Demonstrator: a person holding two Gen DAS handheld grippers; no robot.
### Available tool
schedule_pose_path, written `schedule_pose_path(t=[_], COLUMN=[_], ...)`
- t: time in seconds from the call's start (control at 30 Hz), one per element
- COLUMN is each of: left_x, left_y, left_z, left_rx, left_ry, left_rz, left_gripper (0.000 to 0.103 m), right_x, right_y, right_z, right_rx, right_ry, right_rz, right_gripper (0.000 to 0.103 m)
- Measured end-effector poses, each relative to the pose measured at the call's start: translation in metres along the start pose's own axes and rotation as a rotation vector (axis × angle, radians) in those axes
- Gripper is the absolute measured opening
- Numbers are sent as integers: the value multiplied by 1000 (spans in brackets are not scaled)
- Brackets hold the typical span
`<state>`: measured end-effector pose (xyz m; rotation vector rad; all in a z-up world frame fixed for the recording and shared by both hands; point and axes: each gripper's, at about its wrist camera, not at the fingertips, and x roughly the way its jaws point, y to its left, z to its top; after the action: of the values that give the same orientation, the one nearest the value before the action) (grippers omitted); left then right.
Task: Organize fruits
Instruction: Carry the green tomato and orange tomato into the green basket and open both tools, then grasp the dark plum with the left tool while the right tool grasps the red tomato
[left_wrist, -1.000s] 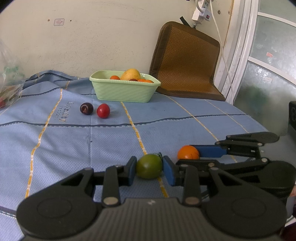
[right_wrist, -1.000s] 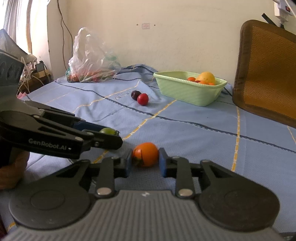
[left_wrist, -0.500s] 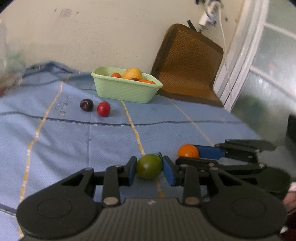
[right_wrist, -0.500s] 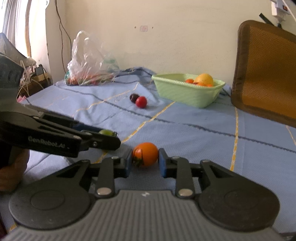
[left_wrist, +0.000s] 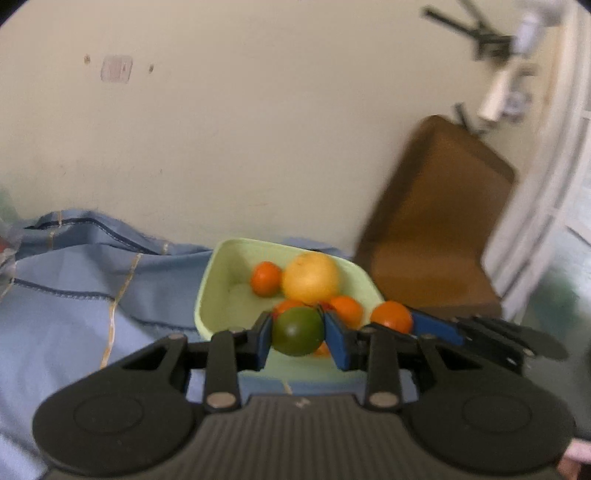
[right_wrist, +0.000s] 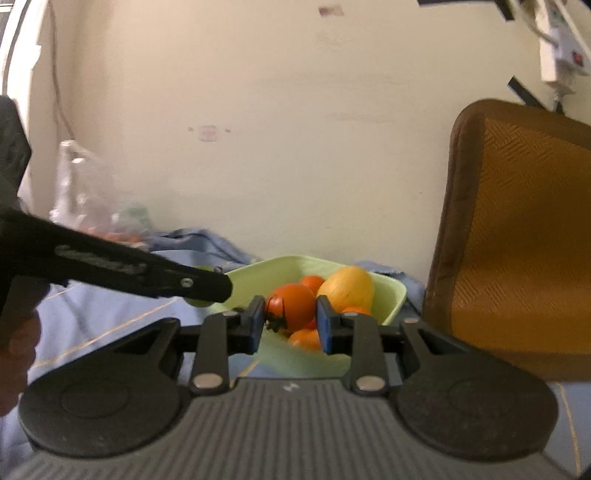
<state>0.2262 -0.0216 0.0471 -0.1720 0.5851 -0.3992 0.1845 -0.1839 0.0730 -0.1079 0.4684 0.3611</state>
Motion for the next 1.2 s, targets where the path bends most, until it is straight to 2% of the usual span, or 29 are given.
schedule_pose_path(t=[0.07,0.1,0.13,0.17,0.23,0.33,0.4,0.53,0.63,0.73,0.8,0.9,1.03,1.1,1.13,1.17,1.2], left_x=[18,25,31,34,34,25,7,-34,-52,-57,-54,-47,-35,-29,-28,-28,-31], left_y=[5,7,8,10,13,18,26,53,71,86,90,88,77,72,71,70,72], left_z=[8,10,12,14,15,15,12,-9,-27,-46,-50,-47,-47,-51,-54,-57,-60], left_rx=[-14,-14,-15,-15,-11,-19,-46,-96,-142,-205,-228,-246,-213,-184,-163,-148,-150], left_ry=[10,14,17,15,3,-26,-57,-91,-44,24,50,72,100,108,109,102,97], left_rz=[30,39,47,54,53,58,49,86,112,74,50,-2,-26,7,33,55,51], left_gripper=[31,37,41,45,47,51,51,51,51,51,51,51,45,36,34,26,26], right_x=[14,19,22,23,22,17,9,-7,-15,-18,-16,-4,14,18,20,21,18], right_y=[-5,-8,-9,-12,-18,-19,-20,-17,-3,21,39,61,71,77,78,77,76], right_z=[1,1,-1,-3,-7,-7,-5,-1,-3,-13,-19,-21,-21,-23,-24,-25,-27], right_rx=[11,19,30,44,64,54,81,128,137,93,43,-32,-34,-55,-61,-57,-52], right_ry=[3,-1,-2,-4,0,-12,-38,-65,-19,70,129,201,261,271,273,267,265], right_rz=[-9,-17,-21,-22,-19,-27,-25,18,115,218,255,258,256,253,247,246,241], right_gripper=[33,33,35,43,47,49,49,49,49,49,49,48,46,35,25,25,25])
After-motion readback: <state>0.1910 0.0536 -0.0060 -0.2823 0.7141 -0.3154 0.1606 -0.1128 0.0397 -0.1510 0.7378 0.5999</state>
